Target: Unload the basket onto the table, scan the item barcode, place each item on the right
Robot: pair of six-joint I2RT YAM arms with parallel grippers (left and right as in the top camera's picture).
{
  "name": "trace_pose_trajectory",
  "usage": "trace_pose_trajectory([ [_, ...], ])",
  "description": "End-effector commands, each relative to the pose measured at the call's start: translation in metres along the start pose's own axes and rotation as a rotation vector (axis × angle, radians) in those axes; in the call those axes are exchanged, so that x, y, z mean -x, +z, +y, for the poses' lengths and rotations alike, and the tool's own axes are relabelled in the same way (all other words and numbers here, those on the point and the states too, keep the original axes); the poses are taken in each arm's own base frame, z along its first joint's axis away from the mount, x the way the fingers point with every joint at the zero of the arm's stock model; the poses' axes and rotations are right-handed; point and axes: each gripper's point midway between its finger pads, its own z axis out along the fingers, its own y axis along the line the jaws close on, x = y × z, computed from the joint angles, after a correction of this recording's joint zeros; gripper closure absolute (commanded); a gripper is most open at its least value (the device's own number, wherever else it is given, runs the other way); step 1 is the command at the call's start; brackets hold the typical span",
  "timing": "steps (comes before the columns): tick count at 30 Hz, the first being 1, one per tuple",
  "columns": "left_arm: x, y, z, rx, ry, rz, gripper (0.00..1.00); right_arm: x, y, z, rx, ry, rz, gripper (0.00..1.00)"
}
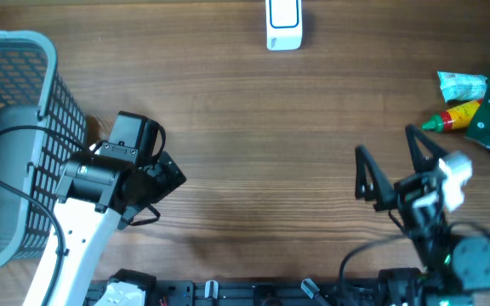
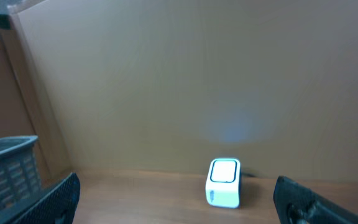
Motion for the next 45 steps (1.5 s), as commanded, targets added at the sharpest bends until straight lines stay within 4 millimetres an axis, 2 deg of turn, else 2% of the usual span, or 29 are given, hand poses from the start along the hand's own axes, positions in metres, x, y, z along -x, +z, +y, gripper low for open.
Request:
trace_pose_trajectory([
  [1,0.001,0.001,0.002,0.015,0.019,-0.012,0.00,-0.014,-0.018,-0.021,-0.093,0.022,-0.134,0.00],
  [5,0.001,0.001,0.002,0.015,0.019,-0.012,0.00,-0.041,-0.022,-0.044,-0.181,0.133,-0.139,0.00],
  [8,0.001,0.001,0.002,0.015,0.019,-0.012,0.00,-0.076,-0.023,-0.059,-0.235,0.173,-0.074,0.00],
  [12,0.001,0.001,0.002,0.015,0.019,-0.012,0.00,-0.088,-0.025,-0.066,-0.276,0.182,-0.031,0.00],
  [15,0.001,0.001,0.002,0.015,0.019,-0.012,0.00,-0.121,-0.029,-0.074,-0.324,0.211,0.099,0.00],
  [16,0.001,0.001,0.002,0.015,0.019,-0.012,0.00,-0.125,-0.030,-0.076,-0.335,0.212,0.114,0.00],
  [33,0.001,0.000,0.002,0.013,0.019,-0.014,0.00,-0.128,-0.030,-0.077,-0.342,0.216,0.125,0.00],
  [36,0.009,-0.003,0.006,0.026,0.019,-0.067,0.00,-0.128,-0.030,-0.077,-0.342,0.216,0.125,0.00],
  [38,0.021,-0.012,-0.008,-0.054,0.015,-0.148,0.00,-0.128,-0.030,-0.077,-0.342,0.217,0.125,0.00],
  [40,0.039,-0.033,-0.035,-0.209,0.062,-0.289,0.00,-0.128,-0.030,-0.077,-0.342,0.216,0.125,0.00],
  [41,0.046,-0.046,-0.047,-0.281,0.108,-0.354,0.00,-0.128,-0.030,-0.077,-0.342,0.216,0.125,0.00],
  [43,0.059,-0.088,-0.076,-0.479,0.231,-0.550,0.00,-0.128,-0.030,-0.077,-0.342,0.216,0.125,0.00],
  [45,0.061,-0.108,-0.081,-0.571,0.286,-0.656,0.00,-0.128,-0.030,-0.077,-0.342,0.216,0.125,0.00],
])
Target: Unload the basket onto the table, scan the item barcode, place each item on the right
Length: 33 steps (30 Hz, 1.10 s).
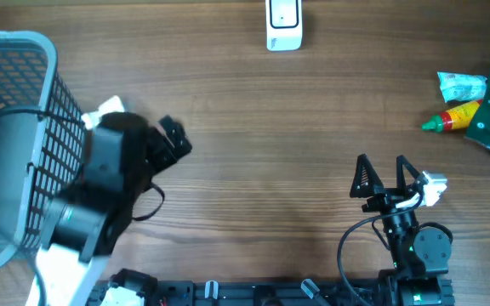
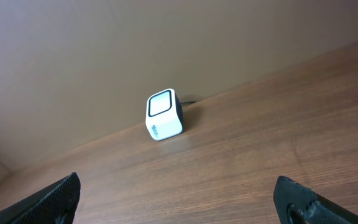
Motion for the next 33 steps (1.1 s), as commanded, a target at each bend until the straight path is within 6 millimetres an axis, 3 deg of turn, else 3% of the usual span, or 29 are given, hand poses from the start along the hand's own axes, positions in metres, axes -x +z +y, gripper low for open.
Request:
trace_pose_trajectory([
  [1,0.015,-0.028,-0.015,-0.152,0.188,-0.173,0.00,0.002,0.000,-0.003,-0.018,0.005,-0.013,0.00],
  [4,0.011,-0.038,-0.008,-0.200,0.205,-0.248,0.00,0.002,0.000,-0.003,-0.018,0.005,-0.012,0.00],
  [6,0.001,-0.036,0.008,-0.196,0.193,-0.270,0.00,0.002,0.000,-0.003,-0.018,0.006,-0.013,0.00],
  [9,-0.011,-0.027,0.033,-0.201,0.186,-0.355,0.00,0.002,0.000,-0.003,-0.018,0.005,-0.012,0.00],
  [14,-0.023,-0.012,0.057,-0.278,0.145,-0.506,0.00,0.002,0.000,-0.003,-0.018,0.005,-0.013,0.00],
  [22,-0.040,0.022,0.096,-0.234,0.159,-0.620,0.00,0.002,0.000,-0.003,-0.018,0.005,-0.013,0.00],
  [33,-0.050,0.037,0.105,-0.155,0.407,-0.632,0.00,0.002,0.000,-0.003,-0.018,0.005,-0.012,0.00],
])
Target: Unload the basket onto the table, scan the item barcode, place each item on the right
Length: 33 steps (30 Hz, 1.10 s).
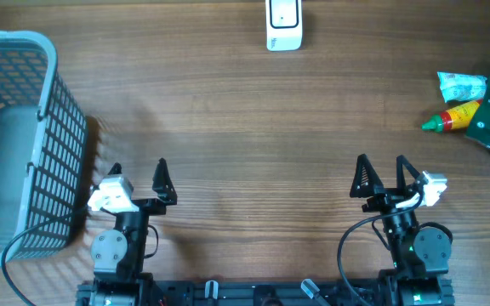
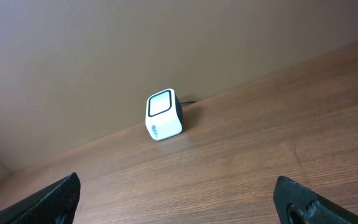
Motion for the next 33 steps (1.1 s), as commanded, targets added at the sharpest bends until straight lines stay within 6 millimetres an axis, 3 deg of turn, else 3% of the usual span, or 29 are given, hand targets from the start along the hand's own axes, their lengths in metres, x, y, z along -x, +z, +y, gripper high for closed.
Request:
trace_pose_trajectory([
  [1,-0.0023,0.0002,0.0013,-0.004,0.086,0.000,0.00,0.0023,-0.0001,-0.0033,-0.018,0.006,-0.013,0.00],
  [27,-0.0023,0.0004,0.0022,-0.003,0.085,0.001,0.00,0.0025,-0.0002,-0.0033,-0.018,0.004,-0.013,0.01],
  [33,-0.0023,0.0004,0.0022,-0.003,0.085,0.001,0.00,0.0038,-0.0008,-0.0019,-0.014,-0.242,-0.018,0.00],
])
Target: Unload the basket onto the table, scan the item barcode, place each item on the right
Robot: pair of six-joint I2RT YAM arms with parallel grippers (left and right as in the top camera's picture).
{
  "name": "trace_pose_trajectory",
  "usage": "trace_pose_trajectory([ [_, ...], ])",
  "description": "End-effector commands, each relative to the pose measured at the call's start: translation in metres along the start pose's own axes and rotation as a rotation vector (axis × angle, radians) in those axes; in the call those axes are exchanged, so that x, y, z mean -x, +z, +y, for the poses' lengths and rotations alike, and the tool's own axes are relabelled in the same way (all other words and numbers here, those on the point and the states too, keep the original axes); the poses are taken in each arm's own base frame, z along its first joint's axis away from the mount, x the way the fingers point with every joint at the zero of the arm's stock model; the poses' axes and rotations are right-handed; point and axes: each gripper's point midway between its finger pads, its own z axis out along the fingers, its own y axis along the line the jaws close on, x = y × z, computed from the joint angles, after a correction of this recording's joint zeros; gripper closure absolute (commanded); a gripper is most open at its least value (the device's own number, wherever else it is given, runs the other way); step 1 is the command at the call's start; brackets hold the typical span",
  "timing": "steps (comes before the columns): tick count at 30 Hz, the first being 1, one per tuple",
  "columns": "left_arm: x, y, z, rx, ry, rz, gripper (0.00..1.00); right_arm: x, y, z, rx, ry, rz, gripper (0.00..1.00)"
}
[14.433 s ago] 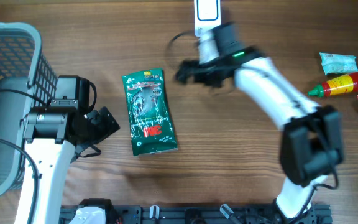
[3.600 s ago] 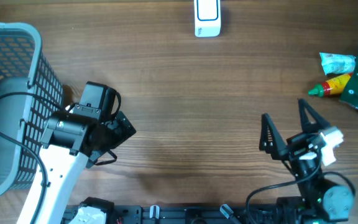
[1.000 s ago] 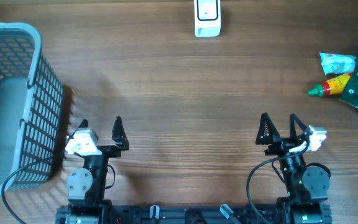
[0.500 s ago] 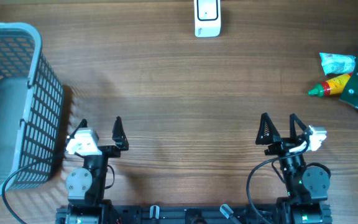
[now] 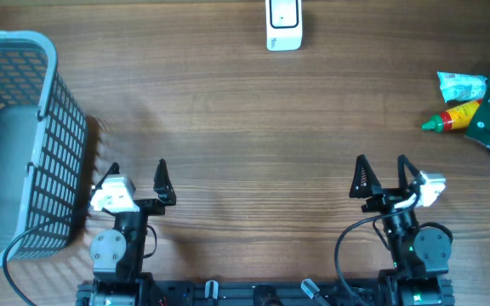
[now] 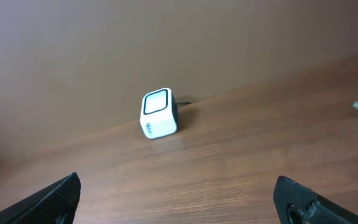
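The white barcode scanner [image 5: 283, 24] stands at the table's far edge; the right wrist view shows it upright [image 6: 158, 114] ahead of my fingers. The items lie at the far right: a white packet [image 5: 462, 85], a red and yellow bottle [image 5: 453, 116] and a dark green pack. Near the front edge my right gripper [image 5: 382, 174] is open and empty, its fingertips [image 6: 55, 199] wide apart. My left gripper [image 5: 137, 172] rests open and empty at the front left.
A grey wire basket [image 5: 24, 144] fills the left side, close to my left gripper. A cable runs from the basket side down to the left arm base. Bare wooden tabletop [image 5: 262, 136] lies between the grippers and the scanner.
The right wrist view has shifted slightly: the scanner sits a little to the left and the white packet's edge shows more at the right. The left arm has not moved.
My left arm was first stretched out beside the basket and my right gripper was raised and tilted. Then the right gripper sat low at the front, the left arm still moving. After that the left gripper rested at the front left, and both stay there.
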Motion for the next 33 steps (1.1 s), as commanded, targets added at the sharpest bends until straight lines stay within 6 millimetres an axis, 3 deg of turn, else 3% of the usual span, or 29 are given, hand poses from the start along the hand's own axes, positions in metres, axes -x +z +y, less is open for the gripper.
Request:
trace_pose_trajectory([
  [1,-0.002,0.000,0.000,-0.008,0.020,0.000,0.00,0.004,-0.001,-0.003,-0.019,-0.179,-0.017,0.00],
  [7,-0.002,0.000,0.000,-0.008,0.019,0.000,0.00,0.001,-0.001,0.005,0.013,-0.344,-0.009,0.00],
  [13,-0.002,0.000,0.000,-0.008,0.020,0.001,0.00,0.000,-0.001,0.008,0.026,-0.373,-0.007,0.00],
  [19,-0.003,0.000,0.000,-0.008,0.020,0.001,0.00,0.000,-0.001,0.008,0.028,-0.329,-0.007,0.00],
  [23,-0.002,0.000,0.000,-0.008,0.020,0.001,0.00,0.005,-0.001,-0.006,-0.028,-0.211,-0.019,0.00],
  [33,-0.003,0.000,0.000,-0.008,0.020,0.001,0.00,0.006,-0.001,-0.009,-0.043,-0.290,-0.021,0.01],
])
